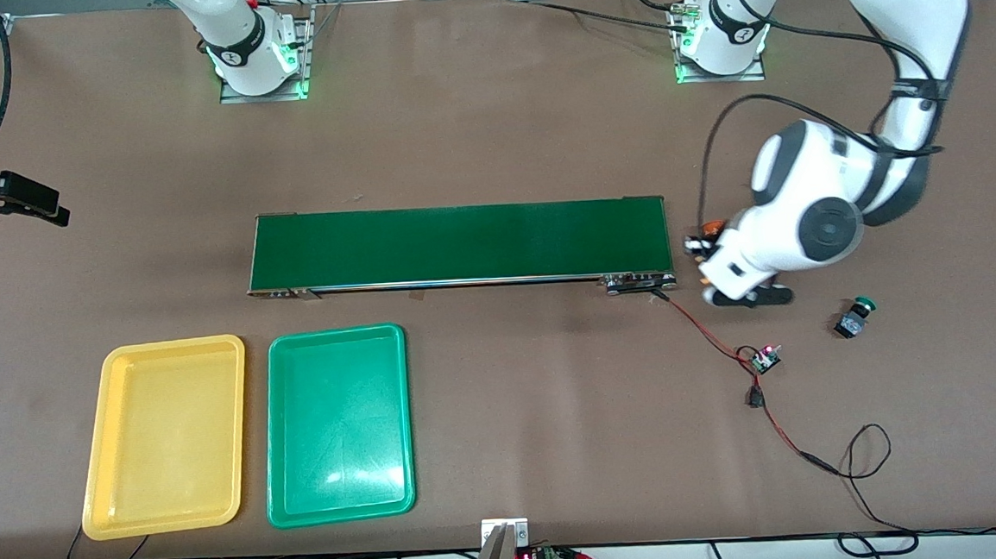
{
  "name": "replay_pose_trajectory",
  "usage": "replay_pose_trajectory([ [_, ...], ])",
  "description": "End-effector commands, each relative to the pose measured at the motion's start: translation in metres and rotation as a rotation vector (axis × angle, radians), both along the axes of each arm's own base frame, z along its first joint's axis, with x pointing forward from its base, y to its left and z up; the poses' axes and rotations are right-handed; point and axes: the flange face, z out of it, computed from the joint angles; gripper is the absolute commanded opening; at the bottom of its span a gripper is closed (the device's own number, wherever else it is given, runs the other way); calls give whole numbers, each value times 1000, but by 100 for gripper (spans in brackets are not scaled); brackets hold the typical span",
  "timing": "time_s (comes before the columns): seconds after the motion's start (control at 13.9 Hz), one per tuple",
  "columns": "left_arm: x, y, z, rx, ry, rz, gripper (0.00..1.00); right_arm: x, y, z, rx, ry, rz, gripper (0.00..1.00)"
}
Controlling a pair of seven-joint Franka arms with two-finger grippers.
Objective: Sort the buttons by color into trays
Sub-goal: 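Carry the yellow button onto the green belt and open the left gripper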
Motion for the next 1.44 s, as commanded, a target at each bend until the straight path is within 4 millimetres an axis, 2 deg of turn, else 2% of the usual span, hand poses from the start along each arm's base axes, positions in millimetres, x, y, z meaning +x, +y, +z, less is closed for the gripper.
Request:
replay_pose_trajectory([
  [0.0, -19, -50, 5, 12, 12, 34, 15, -1, -2, 3, -1, -2, 3, 100],
  [0.14, -27, -59, -4, 15, 6, 63, 17, -1, -2, 3, -1, -2, 3, 100],
  [0.36, -51, -92, -26, 3, -24, 60, 17, -1, -3, 3, -3, -2, 0, 100],
  [0.65, -67, -105, -58, -28, -47, 55, 20, -1, -4, 2, -2, -1, -7, 100],
  [0.72, -70, -110, -61, -28, -41, 48, 27, -1, -4, 2, -2, -1, -9, 100],
  [0.79, -70, -110, -61, -28, -42, 51, 53, -1, -4, 2, -2, -1, -9, 100],
  [0.86, -69, -111, -59, -27, -45, 62, 100, -1, -4, 2, -2, -1, -9, 100],
  [1.0, -66, -112, -50, -7, -46, 109, 100, -1, -4, 2, -2, -1, -9, 100],
  [1.08, -62, -112, -37, 0, -48, 107, 100, -1, -4, 2, -2, -1, -9, 100],
  [1.22, -43, -112, 2, 21, -27, 101, 100, -1, -4, 2, -3, -1, -7, 100],
  [1.29, -32, -108, 22, 31, -16, 87, 100, -1, -3, 2, -2, -1, -7, 100],
  [1.36, -24, -99, 33, 39, -8, 96, 100, 0, -4, 2, -3, -2, -9, 100],
])
